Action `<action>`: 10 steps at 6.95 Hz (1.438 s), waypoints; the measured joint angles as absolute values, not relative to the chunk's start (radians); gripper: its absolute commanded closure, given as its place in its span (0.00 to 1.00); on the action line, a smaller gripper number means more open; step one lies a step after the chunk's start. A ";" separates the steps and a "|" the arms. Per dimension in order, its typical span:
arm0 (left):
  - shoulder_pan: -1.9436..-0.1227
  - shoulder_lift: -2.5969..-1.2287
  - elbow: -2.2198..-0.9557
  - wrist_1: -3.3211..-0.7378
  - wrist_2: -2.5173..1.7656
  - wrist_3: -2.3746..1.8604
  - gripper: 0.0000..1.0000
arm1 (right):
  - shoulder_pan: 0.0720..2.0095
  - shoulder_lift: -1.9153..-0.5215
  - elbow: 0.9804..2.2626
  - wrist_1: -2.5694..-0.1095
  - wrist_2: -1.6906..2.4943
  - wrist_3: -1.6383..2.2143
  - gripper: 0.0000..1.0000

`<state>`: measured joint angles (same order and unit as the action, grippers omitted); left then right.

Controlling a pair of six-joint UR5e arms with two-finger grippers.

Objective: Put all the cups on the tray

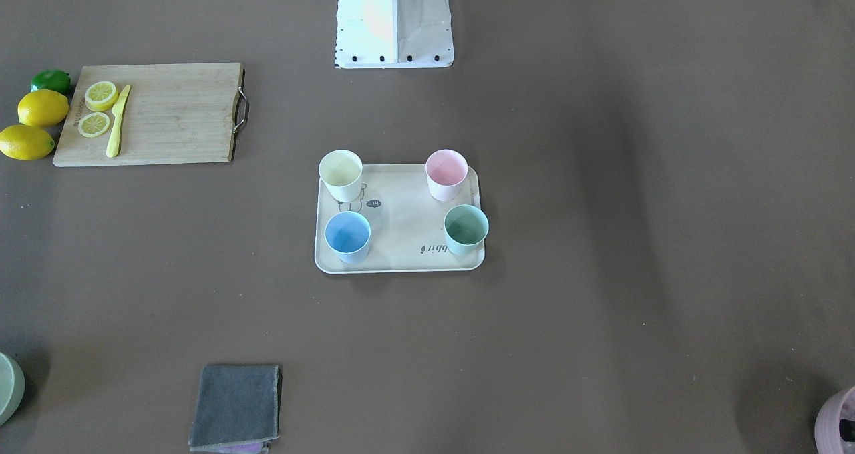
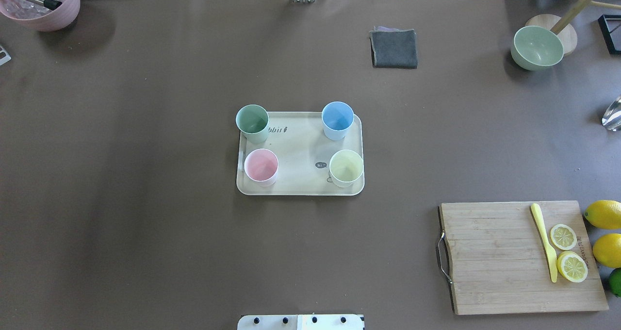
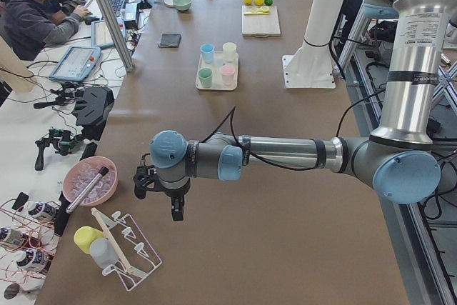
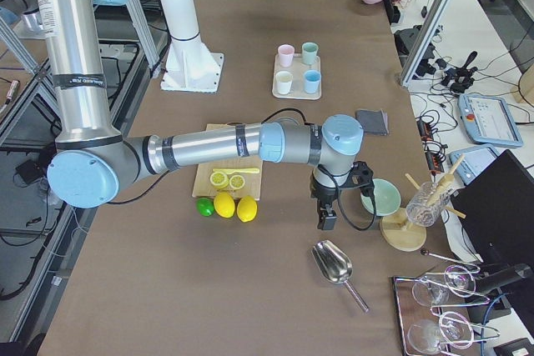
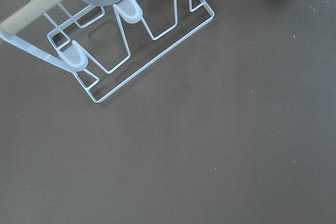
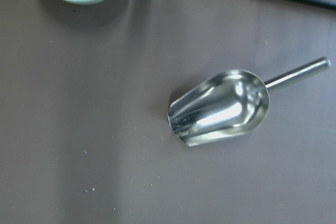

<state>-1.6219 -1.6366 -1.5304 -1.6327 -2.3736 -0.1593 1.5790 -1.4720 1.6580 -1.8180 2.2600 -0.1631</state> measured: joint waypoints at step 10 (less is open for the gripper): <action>-1.588 -1.579 -1.625 -1.559 -2.361 -0.050 0.02 | 1.591 -1.550 1.660 -1.778 2.263 -0.167 0.00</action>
<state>-1.5882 -1.5792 -1.6254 -1.5595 -2.3606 -0.0503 1.5910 -1.5504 1.6601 -1.7779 2.2627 -0.1667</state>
